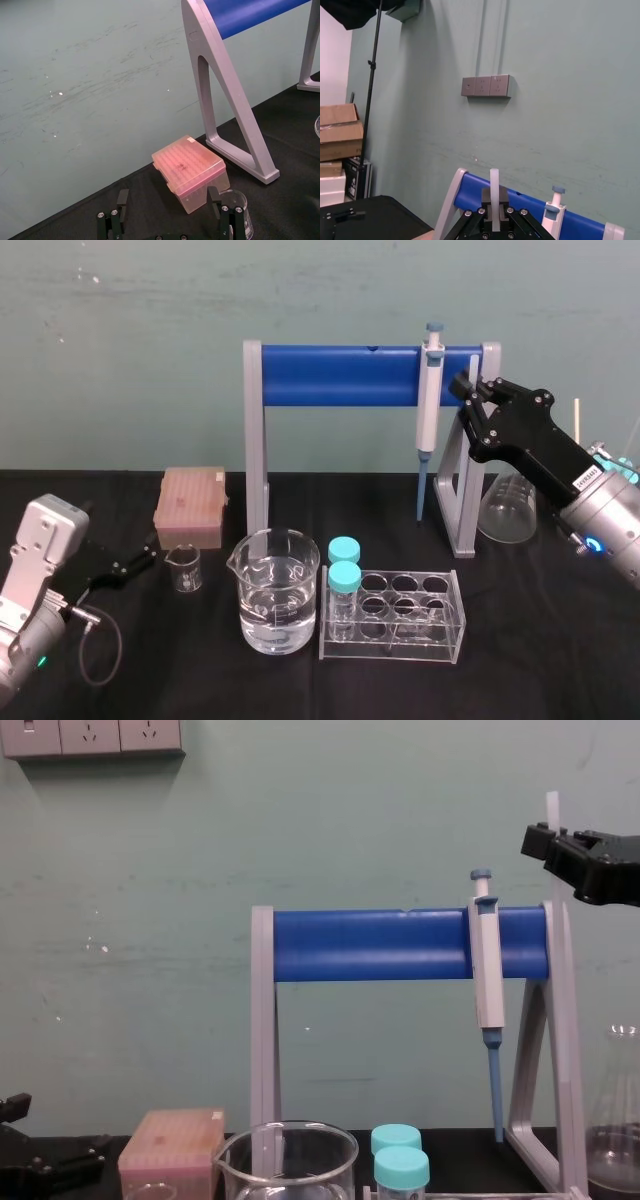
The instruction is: Pick up the stirring rod with one hand, then place it down.
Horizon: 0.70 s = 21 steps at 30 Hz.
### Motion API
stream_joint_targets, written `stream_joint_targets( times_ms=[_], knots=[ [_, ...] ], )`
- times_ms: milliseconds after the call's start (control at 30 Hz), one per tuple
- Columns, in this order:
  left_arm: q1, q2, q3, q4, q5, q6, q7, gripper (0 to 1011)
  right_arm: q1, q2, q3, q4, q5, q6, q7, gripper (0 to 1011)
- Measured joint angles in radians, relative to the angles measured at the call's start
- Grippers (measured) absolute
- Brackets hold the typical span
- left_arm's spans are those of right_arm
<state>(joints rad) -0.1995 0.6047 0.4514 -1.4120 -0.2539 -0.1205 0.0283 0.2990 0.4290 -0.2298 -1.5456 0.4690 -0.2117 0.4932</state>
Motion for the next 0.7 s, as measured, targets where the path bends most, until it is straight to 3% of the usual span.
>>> stream_joint_targets(
  times_ms=[700],
  knots=[
    [0.0, 0.0, 0.0, 0.0, 0.0, 0.0, 0.0, 1000, 0.018, -0.006, -0.004, 0.028, -0.004, 0.002, 0.01, 72]
  ],
)
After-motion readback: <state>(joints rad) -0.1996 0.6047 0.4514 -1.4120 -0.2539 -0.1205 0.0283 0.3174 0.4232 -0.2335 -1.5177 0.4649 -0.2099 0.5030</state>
